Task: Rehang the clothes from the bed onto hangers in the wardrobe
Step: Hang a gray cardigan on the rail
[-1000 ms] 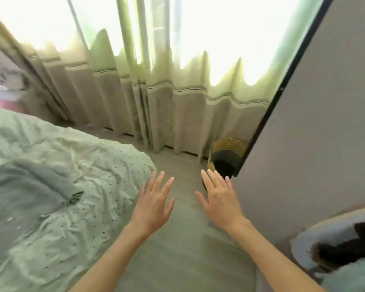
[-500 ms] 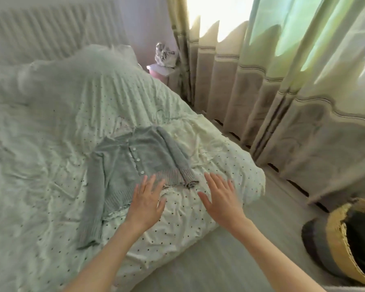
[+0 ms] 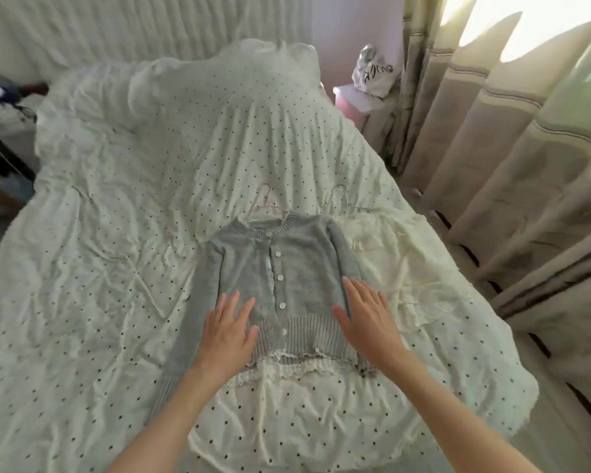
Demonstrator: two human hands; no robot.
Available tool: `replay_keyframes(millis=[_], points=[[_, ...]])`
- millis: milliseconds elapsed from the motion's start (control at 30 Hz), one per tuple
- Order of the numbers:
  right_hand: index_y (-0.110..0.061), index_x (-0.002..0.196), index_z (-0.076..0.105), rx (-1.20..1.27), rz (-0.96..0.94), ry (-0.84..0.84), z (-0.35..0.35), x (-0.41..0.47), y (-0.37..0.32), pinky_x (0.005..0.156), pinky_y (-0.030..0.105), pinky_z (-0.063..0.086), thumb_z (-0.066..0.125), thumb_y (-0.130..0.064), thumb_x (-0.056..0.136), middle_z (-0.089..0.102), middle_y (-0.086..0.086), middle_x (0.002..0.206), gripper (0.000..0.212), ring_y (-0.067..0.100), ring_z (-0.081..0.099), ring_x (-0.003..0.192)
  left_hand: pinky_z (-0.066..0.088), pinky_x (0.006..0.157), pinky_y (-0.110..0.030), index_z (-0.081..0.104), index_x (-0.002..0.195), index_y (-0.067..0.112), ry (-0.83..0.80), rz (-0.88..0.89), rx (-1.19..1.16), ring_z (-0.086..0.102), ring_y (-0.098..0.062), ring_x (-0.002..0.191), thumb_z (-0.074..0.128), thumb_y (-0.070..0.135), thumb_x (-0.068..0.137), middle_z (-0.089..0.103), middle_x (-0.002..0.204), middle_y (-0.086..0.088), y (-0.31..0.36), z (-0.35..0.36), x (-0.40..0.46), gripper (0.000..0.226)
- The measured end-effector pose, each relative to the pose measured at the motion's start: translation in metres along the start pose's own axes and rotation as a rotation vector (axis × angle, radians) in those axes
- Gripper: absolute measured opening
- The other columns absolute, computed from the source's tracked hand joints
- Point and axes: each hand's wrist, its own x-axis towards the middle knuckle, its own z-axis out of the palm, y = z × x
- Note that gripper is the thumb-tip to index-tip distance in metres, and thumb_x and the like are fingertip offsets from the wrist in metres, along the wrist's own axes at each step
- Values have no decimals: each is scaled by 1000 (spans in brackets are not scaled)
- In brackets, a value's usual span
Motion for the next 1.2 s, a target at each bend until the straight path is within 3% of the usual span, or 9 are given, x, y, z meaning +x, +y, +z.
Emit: replay_keyframes(millis=[267,500,700,967,1133,1200], points=[[-16,147,19,-46,-110,-83,-5,162,21,117,38,8,35,-38,99,29,0,151,56,16,20,141,3,118,-39,4,149,18,-44,-110,-99,-7,-19,144,27,32,100,0,157,-3,-19,-8,119,56],[-13,145,24,-149,-96,-167,44,296,38,114,38,18,38,-35,98,36,5,146,54,23,30,136,7,116,-36,13,148,12,-54,-164,-68,3,-23,144,31,29,100,11,156,-8,-77,20,235,54],[-13,147,19,-263,-25,-291,103,375,39,116,39,11,34,-36,99,30,5,149,55,23,19,141,15,115,-40,16,147,8,-203,-277,-67,8,-26,143,33,28,99,13,155,-11,-129,52,307,55],[-9,145,23,-157,36,-244,154,458,34,113,39,18,35,-28,99,36,9,145,51,25,29,135,15,115,-42,16,147,5,-109,-278,-54,13,-30,142,38,20,97,13,154,-17,-177,69,387,57],[-8,137,33,-142,52,-318,178,478,36,104,41,29,28,-27,101,52,14,123,41,30,46,117,15,114,-44,7,148,10,-194,-283,-23,9,-29,142,41,25,96,9,155,-13,-195,76,412,64],[-3,125,45,-88,60,-257,182,478,35,92,40,38,33,-24,100,54,16,113,35,32,48,105,24,108,-46,17,147,8,-184,-300,-21,28,-34,133,43,22,96,25,147,-18,-196,80,413,60]])
